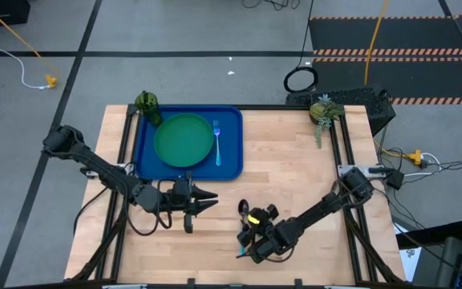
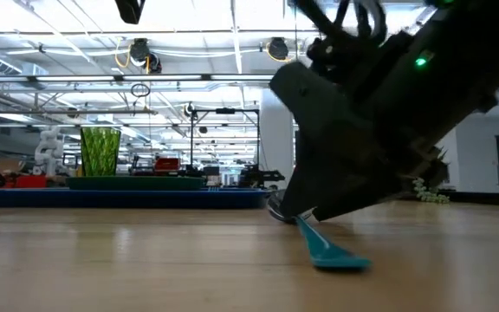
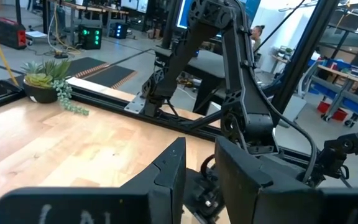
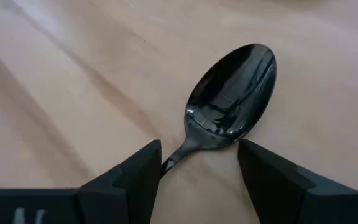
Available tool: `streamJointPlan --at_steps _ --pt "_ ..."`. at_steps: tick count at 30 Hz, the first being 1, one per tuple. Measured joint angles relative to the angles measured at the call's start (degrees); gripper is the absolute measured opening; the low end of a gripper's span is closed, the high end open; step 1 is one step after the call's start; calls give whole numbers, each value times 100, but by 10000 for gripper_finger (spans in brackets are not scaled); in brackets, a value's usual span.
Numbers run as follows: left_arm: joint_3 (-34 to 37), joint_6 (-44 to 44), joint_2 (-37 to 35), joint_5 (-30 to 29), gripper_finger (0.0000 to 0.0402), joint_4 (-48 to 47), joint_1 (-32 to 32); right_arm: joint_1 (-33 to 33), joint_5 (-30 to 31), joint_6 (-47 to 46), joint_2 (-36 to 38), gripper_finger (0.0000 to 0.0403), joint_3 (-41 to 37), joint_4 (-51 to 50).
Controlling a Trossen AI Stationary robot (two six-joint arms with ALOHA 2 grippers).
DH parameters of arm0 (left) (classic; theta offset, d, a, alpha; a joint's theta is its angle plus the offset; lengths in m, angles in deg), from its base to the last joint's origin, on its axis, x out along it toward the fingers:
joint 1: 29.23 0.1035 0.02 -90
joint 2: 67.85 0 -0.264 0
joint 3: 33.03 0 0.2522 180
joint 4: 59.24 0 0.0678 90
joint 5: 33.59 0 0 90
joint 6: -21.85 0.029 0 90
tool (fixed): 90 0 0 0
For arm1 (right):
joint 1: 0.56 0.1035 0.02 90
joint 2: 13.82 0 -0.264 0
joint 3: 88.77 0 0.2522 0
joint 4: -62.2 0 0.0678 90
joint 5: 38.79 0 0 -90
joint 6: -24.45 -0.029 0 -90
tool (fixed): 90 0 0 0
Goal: Pick and place plate/cup/fork/spoon on tray
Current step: Put the blue spoon on the blue food tray
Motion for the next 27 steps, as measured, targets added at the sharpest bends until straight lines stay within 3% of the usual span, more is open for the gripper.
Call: streamJointPlan --at_steps 16,27 --pt "2 55 0 0 88 -7 1 -370 -644 2040 61 208 3 63" --pt "4 98 0 2 88 -5 1 -8 -782 1818 617 208 -7 -46"
